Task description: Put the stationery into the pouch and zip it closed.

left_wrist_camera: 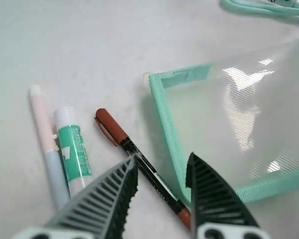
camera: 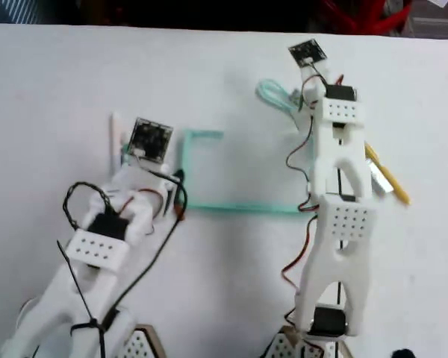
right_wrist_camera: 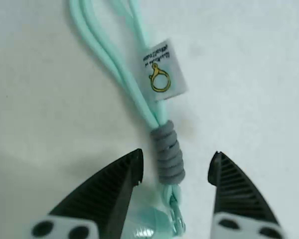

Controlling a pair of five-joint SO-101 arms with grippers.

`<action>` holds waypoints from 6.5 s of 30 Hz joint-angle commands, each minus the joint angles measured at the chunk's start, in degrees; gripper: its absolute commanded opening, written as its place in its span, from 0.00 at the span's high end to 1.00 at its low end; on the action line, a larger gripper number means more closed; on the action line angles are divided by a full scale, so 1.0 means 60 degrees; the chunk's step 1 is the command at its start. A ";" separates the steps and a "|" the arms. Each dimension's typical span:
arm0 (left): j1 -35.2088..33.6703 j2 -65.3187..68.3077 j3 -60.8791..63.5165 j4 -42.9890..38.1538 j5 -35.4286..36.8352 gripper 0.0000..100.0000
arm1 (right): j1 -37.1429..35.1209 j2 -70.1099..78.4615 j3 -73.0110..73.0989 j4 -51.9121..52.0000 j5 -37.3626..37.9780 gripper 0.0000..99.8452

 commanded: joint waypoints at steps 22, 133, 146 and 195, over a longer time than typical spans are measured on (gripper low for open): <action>0.0154 -0.0183 0.0366 -0.1099 0.0000 0.83 | 0.0198 0.3070 -0.4161 -0.0066 0.0176 0.96; 0.4154 -0.7084 0.1875 -0.0806 0.0645 0.98 | -0.2791 -1.1026 0.1436 0.3612 -0.3516 0.98; 0.4212 -0.8256 0.1934 0.0132 0.0220 0.98 | -0.1004 -0.9941 0.1421 0.2542 -0.3502 0.98; 0.4139 -0.8242 0.2432 -0.0337 -0.0396 0.98 | 0.4901 -0.8681 0.2637 0.2454 -0.0835 0.65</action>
